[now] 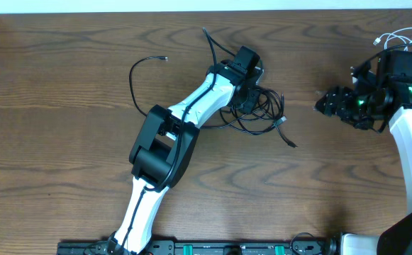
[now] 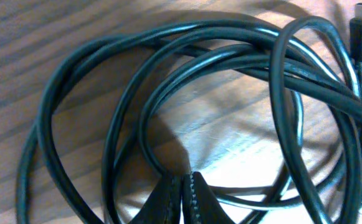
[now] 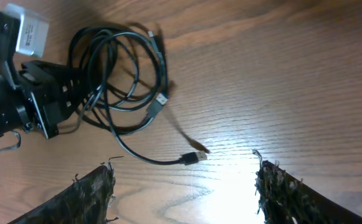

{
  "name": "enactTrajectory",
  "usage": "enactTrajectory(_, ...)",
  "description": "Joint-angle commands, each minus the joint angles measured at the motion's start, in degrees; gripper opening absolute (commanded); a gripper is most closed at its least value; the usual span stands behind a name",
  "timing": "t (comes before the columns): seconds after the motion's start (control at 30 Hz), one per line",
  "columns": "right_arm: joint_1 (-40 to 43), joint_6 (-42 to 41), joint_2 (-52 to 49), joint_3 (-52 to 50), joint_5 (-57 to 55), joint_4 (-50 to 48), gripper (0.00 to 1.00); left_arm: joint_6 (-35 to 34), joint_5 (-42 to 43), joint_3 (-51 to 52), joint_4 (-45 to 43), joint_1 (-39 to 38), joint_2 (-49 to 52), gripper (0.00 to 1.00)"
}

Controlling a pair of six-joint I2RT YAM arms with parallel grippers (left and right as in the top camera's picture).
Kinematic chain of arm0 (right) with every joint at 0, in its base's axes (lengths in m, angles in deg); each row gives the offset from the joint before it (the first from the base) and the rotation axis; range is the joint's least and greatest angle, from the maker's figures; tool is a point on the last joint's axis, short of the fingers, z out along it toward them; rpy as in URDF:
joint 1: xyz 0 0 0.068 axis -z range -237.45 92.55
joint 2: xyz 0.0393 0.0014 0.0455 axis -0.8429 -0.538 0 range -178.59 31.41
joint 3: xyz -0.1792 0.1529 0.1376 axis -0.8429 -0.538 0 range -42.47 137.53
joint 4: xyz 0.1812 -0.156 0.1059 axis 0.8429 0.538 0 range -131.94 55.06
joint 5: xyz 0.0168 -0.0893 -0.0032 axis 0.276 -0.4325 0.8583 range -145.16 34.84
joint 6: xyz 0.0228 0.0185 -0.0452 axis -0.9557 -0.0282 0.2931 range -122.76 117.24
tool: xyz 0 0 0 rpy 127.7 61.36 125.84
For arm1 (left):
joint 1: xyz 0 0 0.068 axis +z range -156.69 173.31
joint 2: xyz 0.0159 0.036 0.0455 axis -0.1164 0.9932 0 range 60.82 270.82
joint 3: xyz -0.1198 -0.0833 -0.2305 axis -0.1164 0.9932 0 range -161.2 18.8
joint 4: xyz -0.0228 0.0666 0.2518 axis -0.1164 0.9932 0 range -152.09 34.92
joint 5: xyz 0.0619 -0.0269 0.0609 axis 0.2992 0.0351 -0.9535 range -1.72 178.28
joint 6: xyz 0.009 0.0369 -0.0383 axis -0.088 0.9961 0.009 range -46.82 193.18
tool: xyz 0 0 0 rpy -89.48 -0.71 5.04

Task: Untangle cables

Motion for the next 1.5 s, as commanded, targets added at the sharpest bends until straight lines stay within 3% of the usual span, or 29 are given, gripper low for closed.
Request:
enactTrajectory(0.0, -1.5, 0.8, -0.2, -0.6, -0.1, -0.4, 0.72, -0.9, 4.0, 0.7, 0.6, 0.2, -3.3, 0.07)
enactTrajectory(0.23, -6.1, -1.6, -1.5, -0.8, 0.3, -4.4, 0.7, -1.4, 4.0, 0.7, 2.0, 1.6, -17.7, 0.07)
enactTrajectory(0.47, -11.5, -7.6, -5.6, -0.8, 0.5, -13.2, 0.57, -3.3, 4.0, 0.8, 4.4, 2.1, -26.2, 0.07)
enactTrajectory(0.63, -15.2, -11.4, -12.5, -0.8, 0.5, -22.6, 0.49, -7.5, -0.1, 0.8, 4.6, 2.2, -25.1, 0.07)
enactTrajectory(0.8, -16.9, -15.8, -22.9, -0.8, 0.6, -30.5, 0.27, -12.6, -5.0, 0.8, 4.3, 2.7, -23.3, 0.08)
enactTrajectory(0.97, -17.4, -15.9, -27.3, -0.8, 1.1, -32.6, 0.21, -14.9, -5.0, 0.8, 3.5, 3.5, -21.6, 0.09)
enactTrajectory(1.13, -18.9, -15.9, -28.7, -0.8, 0.9, -34.6, 0.16, -16.7, -4.7, 0.8, 1.6, 3.5, -18.7, 0.09)
enactTrajectory(1.23, -19.8, -16.0, -28.7, -0.8, -0.8, -34.8, 0.01, -17.5, -4.3, 0.8, 1.2, 3.5, -17.2, 0.09)
enactTrajectory(1.33, -20.4, -15.4, -28.6, -0.8, -1.3, -34.8, 0.01, -17.5, -1.7, 0.8, 1.4, 3.6, -16.3, 0.09)
enactTrajectory(1.47, -19.8, -7.9, -23.3, -0.8, 6.5, -34.8, 0.01, -17.5, 3.9, 0.8, 1.4, 4.6, -16.7, 0.11)
